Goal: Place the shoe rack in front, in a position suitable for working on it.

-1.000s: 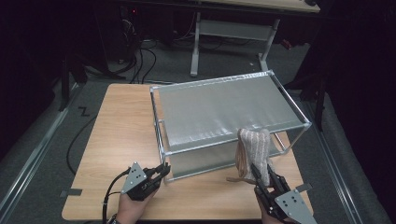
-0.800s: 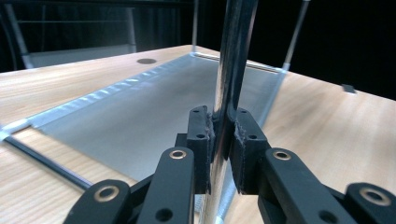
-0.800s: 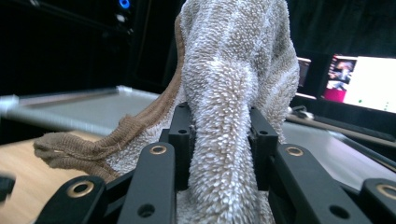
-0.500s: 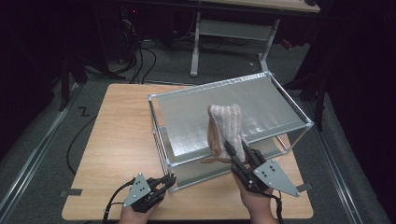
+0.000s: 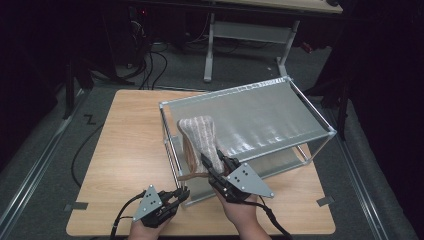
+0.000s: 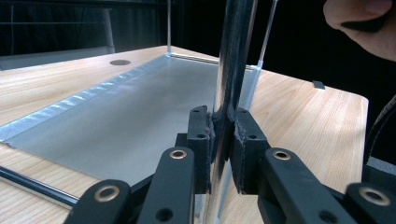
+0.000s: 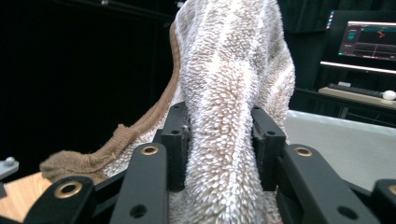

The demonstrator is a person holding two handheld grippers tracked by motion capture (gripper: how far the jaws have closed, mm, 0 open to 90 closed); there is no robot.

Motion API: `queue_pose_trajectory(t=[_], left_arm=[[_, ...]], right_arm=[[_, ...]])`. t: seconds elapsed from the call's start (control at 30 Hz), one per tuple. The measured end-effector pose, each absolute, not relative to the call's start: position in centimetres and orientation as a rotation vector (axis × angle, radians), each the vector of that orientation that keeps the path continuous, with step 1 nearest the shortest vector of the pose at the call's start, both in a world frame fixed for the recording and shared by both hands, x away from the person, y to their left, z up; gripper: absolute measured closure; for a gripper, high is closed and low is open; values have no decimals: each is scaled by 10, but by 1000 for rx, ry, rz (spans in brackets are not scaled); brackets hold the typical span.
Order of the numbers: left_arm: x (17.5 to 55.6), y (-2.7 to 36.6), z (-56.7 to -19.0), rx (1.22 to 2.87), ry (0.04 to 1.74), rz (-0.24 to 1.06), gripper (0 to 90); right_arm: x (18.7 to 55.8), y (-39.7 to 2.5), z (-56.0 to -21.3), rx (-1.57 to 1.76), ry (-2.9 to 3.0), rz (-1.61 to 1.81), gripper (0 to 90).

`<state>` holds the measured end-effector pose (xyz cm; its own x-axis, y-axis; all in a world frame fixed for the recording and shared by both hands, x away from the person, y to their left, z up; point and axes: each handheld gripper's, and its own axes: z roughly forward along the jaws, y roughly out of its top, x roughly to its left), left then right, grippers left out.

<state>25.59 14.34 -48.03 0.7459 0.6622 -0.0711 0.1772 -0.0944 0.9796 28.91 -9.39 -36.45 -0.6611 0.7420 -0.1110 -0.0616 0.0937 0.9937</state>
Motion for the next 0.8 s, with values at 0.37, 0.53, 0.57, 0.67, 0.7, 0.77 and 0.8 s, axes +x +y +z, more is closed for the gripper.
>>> queue_pose_trajectory(t=[0.37,0.53,0.57,0.67,0.7,0.77,0.8], left_arm=[[257,141,-481,1645,681,457,791],[257,141,-481,1643,685,458,790],[257,141,-481,1643,684,459,790],[257,141,-481,1643,683,456,789],[257,141,-481,1644,682,455,790],[258,141,-482,1643,682,453,790],[258,141,-482,1644,681,452,790]], right_arm=[[285,-91,-360,629,1706,1651,440],[280,-88,-362,613,1637,1677,397],[279,-87,-362,607,1630,1687,393],[277,-88,-361,595,1618,1705,407],[277,-88,-362,598,1601,1712,402],[278,-88,-361,607,1604,1717,411],[280,-88,-361,618,1610,1725,403]])
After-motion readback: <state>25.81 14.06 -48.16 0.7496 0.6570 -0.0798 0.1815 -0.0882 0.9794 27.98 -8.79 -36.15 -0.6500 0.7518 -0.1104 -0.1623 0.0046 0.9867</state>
